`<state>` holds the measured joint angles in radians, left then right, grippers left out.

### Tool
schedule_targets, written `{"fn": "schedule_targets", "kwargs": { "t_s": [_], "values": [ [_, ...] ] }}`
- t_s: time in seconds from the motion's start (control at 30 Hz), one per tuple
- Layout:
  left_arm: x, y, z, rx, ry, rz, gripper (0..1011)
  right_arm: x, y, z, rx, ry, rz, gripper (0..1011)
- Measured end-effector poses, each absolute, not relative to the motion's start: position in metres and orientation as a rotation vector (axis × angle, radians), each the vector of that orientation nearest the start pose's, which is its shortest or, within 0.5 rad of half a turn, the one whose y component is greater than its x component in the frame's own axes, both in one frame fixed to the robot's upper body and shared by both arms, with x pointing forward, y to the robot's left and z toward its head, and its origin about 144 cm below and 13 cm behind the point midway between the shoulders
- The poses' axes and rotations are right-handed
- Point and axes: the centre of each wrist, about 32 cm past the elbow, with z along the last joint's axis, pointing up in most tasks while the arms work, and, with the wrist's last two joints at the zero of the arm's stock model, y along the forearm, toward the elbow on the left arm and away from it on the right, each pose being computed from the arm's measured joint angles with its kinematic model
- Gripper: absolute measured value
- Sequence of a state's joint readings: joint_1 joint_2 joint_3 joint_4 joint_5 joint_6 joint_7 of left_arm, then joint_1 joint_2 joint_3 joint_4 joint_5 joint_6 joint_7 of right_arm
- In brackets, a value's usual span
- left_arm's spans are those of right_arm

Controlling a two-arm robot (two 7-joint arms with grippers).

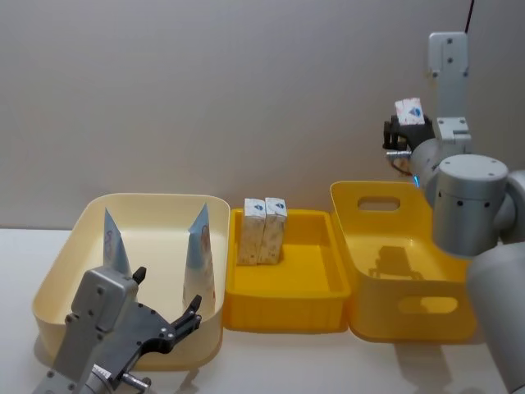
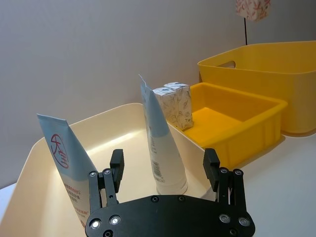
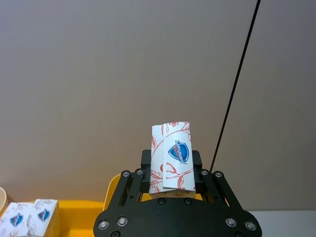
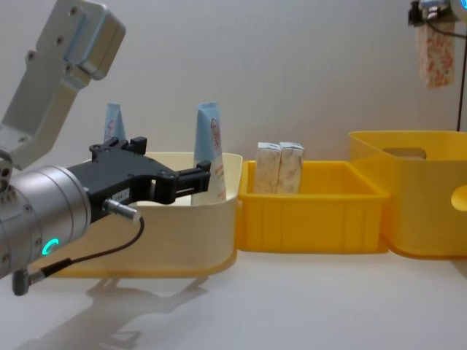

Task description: Bimanual collaborative sorting of washing and personal care products

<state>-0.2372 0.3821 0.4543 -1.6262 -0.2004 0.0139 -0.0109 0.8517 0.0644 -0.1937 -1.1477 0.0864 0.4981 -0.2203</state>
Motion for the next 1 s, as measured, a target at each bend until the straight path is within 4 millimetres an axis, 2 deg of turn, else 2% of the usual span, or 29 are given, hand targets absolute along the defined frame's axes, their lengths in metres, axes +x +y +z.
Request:
{"fn": "schedule_targets", "kwargs": {
  "t_s": [0.63,0.7,0.73,0.83,0.9,0.97,1.0],
  "values": [
    [0.492,0.198,1.204,0.061,-0.268,1.124,1002,0.660,-0.202,1.361,-0.227,0.103,-1.681,448],
    [0.492,0.198,1.204,0.061,-0.268,1.124,1002,0.661,-0.203,1.360,-0.230,0.111,-1.682,482],
    [0.492,0.198,1.204,0.061,-0.268,1.124,1002,0.661,-0.203,1.360,-0.231,0.113,-1.682,547],
    [0.492,0.198,1.204,0.061,-0.268,1.124,1002,0.661,-0.203,1.359,-0.235,0.122,-1.682,606],
    [0.492,0.198,1.204,0.061,-0.268,1.124,1002,0.662,-0.203,1.359,-0.237,0.126,-1.682,685],
    [0.492,0.198,1.204,0.061,-0.268,1.124,1002,0.662,-0.204,1.359,-0.240,0.131,-1.682,723],
    [0.492,0.198,1.204,0.061,-0.268,1.124,1002,0.662,-0.204,1.359,-0.241,0.134,-1.682,779]
  ]
}}
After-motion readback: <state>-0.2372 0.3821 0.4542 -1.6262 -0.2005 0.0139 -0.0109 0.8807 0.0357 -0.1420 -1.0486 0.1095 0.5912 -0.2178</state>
